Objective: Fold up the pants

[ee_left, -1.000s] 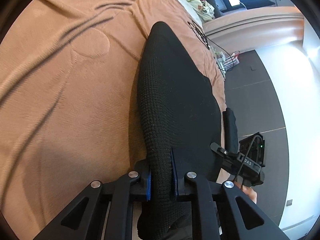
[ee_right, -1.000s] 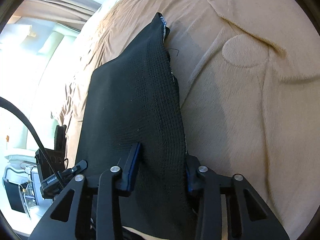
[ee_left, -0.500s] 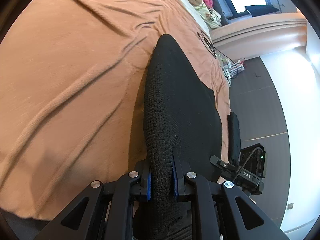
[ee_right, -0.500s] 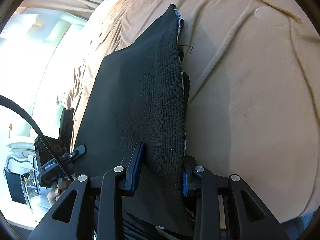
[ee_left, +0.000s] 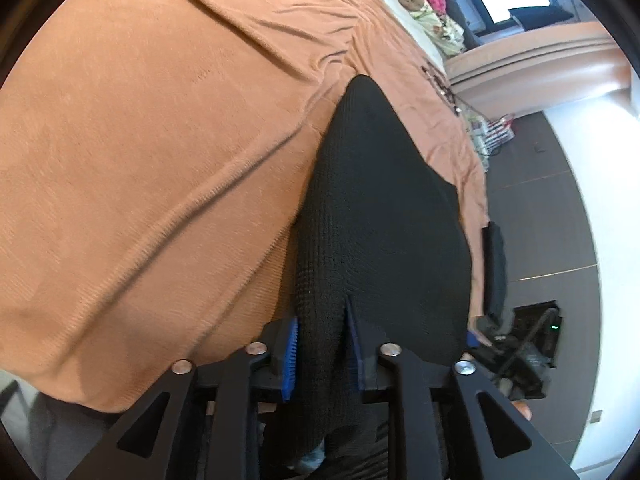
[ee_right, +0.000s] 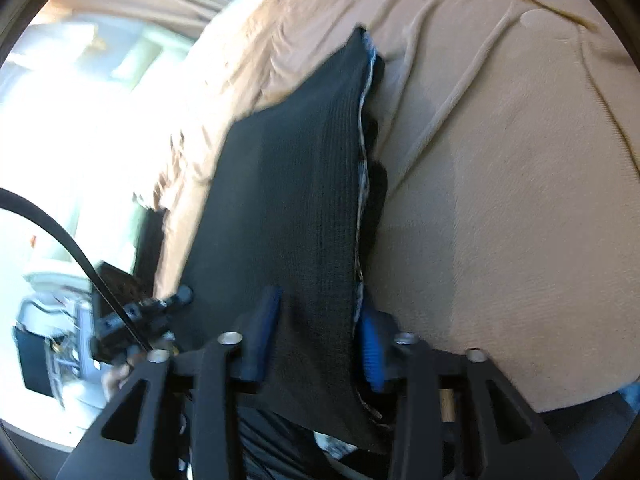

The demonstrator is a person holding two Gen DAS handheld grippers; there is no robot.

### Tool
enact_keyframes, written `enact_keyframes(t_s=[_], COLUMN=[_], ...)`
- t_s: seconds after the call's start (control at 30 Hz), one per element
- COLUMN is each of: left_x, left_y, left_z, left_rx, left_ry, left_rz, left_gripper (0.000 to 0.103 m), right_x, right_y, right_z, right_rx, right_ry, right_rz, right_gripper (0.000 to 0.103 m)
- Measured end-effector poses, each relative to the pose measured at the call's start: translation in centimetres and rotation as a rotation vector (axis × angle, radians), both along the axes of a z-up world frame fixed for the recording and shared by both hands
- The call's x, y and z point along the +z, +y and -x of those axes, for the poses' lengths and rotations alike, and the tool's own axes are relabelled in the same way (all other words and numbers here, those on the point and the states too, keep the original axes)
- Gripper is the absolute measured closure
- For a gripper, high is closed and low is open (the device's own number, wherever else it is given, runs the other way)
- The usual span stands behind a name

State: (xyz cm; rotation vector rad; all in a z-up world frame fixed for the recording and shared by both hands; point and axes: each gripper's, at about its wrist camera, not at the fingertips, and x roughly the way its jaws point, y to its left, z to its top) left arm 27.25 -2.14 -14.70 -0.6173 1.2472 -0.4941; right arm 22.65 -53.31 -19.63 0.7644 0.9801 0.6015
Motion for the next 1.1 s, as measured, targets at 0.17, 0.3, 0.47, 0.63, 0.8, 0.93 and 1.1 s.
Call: enact_keyframes(t_s=[0.17, 0.3, 0.47, 0.63, 0.8, 0.93, 1.1], left_x=[0.4, 0.1, 0.1, 0.0, -0.5, -1.0, -2.0], left_y=[0.4, -0.2, -1.4, -2.3, -2.9, -3.6, -4.4], left_z=[-1.4, -2.9, -4.3, -6.2, -7.6, -8.3, -9.2], left_rx=[0.015, 0.012, 0.001, -0.003, -0.016, -0.036, -0.052], left_ry=[-0.011, -0.003, -0.009, -0.010, -0.006, 0.004, 0.023], left_rz=[-0.039, -0.056, -0.064, -0.085, -0.104, -0.124, -0.148], left_gripper=[0.055, 0.055, 0.055, 0.055, 0.055, 0.055, 0.055], right_x=[-0.3, -1.4, -3.9, -5.1, -6.5, -7.4, -6.9], right_y=[-2.2, -3.1, -3.5, -3.4, -1.9, -1.9, -1.6], right_z=[-1.2, -2.8, -5.5, -8.2, -10.2, -11.6, -12.0], right_rx=[-0.044, -0.049, -0.060, -0.044, 0.001, 0.013, 0.044], right_ry=[-0.037, -0.031, -0.015, -0.017, 0.029, 0.063, 0.061], right_rz=[-0.059, -0.132, -0.224, -0.306, -0.329, -0.304, -0.273], right_gripper=[0.037, 0.037, 0.037, 0.036, 0.031, 0.031, 0.031])
